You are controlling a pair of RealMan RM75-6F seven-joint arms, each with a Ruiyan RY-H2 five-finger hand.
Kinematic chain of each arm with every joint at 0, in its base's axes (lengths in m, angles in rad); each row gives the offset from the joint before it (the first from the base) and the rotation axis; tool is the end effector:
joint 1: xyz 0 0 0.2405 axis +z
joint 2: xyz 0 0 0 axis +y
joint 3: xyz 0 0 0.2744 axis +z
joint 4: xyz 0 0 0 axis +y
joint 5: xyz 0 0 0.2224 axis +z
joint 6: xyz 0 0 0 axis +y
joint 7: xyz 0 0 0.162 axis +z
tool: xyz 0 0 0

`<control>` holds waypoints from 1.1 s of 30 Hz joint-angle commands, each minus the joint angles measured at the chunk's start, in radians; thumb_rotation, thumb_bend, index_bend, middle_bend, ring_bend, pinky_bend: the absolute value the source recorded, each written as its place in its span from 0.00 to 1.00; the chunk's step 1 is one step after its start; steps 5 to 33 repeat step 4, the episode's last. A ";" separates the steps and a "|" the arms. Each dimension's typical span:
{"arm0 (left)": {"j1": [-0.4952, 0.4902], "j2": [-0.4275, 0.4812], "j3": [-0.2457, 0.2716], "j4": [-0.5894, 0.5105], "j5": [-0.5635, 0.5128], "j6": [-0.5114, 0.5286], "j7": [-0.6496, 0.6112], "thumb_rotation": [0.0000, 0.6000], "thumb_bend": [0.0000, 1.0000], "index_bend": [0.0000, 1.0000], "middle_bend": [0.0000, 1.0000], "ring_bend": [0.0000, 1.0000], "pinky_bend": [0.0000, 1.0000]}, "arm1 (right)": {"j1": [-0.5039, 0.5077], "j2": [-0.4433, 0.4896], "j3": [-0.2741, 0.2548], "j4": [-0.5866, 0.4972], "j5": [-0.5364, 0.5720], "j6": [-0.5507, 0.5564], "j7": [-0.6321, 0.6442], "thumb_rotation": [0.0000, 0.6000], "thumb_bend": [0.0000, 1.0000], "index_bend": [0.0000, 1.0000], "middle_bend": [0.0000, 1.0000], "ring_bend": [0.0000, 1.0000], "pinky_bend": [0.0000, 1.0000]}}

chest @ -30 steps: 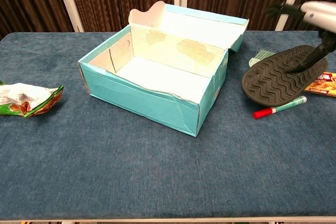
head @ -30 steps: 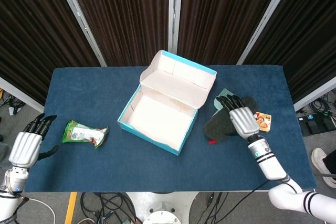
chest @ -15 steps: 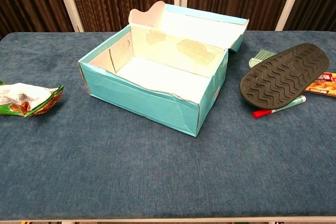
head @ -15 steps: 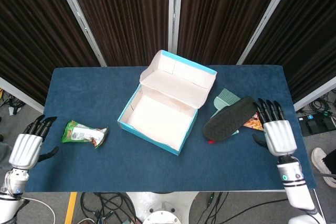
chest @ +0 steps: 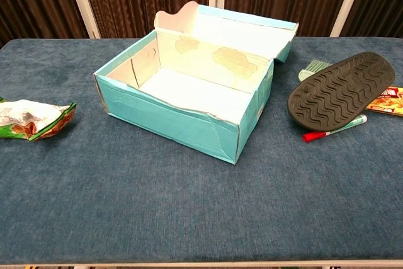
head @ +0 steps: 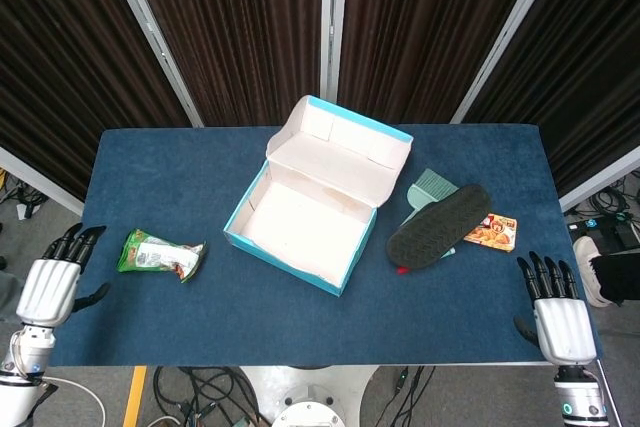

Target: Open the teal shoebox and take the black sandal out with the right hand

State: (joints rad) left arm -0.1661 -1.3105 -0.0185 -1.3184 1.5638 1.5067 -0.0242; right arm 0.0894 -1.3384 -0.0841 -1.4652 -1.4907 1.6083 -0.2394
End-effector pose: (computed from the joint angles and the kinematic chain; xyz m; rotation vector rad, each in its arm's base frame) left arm -0.3469 0.2263 0.1118 -1.5015 -0.7711 -0.9311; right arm -0.3398 -0.1739 0.0915 1.4511 -0.7749 0.7697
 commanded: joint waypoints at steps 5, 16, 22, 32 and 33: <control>0.004 0.003 0.004 -0.005 -0.004 -0.011 -0.001 1.00 0.18 0.10 0.15 0.07 0.25 | -0.012 -0.018 0.018 0.031 -0.024 0.000 0.032 1.00 0.03 0.00 0.00 0.00 0.00; 0.004 0.003 0.004 -0.005 -0.004 -0.011 -0.001 1.00 0.18 0.10 0.15 0.07 0.25 | -0.012 -0.018 0.018 0.031 -0.024 0.000 0.032 1.00 0.03 0.00 0.00 0.00 0.00; 0.004 0.003 0.004 -0.005 -0.004 -0.011 -0.001 1.00 0.18 0.10 0.15 0.07 0.25 | -0.012 -0.018 0.018 0.031 -0.024 0.000 0.032 1.00 0.03 0.00 0.00 0.00 0.00; 0.004 0.003 0.004 -0.005 -0.004 -0.011 -0.001 1.00 0.18 0.10 0.15 0.07 0.25 | -0.012 -0.018 0.018 0.031 -0.024 0.000 0.032 1.00 0.03 0.00 0.00 0.00 0.00; 0.004 0.003 0.004 -0.005 -0.004 -0.011 -0.001 1.00 0.18 0.10 0.15 0.07 0.25 | -0.012 -0.018 0.018 0.031 -0.024 0.000 0.032 1.00 0.03 0.00 0.00 0.00 0.00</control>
